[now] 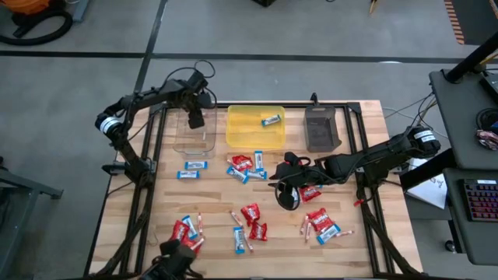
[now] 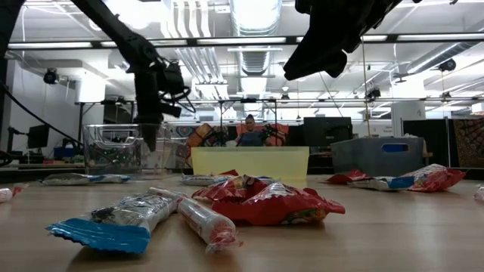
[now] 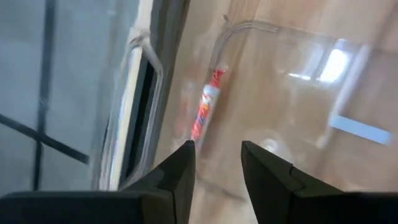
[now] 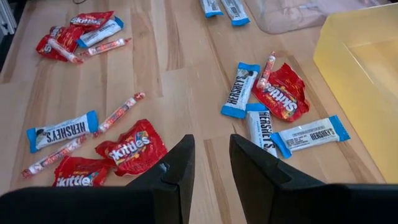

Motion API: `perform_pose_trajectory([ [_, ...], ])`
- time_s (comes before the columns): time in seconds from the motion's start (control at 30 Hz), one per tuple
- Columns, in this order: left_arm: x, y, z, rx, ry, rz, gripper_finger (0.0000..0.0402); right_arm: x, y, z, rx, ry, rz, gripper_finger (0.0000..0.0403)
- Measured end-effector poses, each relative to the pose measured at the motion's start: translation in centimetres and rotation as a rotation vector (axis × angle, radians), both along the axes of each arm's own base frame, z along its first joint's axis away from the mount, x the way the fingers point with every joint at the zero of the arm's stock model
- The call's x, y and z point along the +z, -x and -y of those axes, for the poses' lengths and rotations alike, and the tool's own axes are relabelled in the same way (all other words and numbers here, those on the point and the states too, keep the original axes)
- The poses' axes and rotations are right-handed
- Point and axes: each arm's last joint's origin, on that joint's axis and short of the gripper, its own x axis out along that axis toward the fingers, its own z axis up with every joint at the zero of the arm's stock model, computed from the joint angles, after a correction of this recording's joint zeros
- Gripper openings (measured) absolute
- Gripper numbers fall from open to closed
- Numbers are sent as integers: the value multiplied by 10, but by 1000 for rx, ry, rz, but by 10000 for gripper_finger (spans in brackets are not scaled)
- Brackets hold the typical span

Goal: Sort candy
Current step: Put the white chocolate into the yellow bin

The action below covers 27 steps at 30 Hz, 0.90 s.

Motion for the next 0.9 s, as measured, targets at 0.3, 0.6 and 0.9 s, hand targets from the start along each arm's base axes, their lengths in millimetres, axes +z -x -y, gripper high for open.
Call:
perform_pose_trajectory([
  [0.3, 54, -7, 14, 154, 220, 293, 98, 4, -2, 0, -7, -12, 14, 96],
  [0.6, 87, -8, 74, 122, 142, 491, 79, 5, -2, 0, -21, -32, 18, 96],
  [0.9, 59, -9, 175, 107, 132, 710, 78, 5, -1, -5, -42, -130, 20, 96],
])
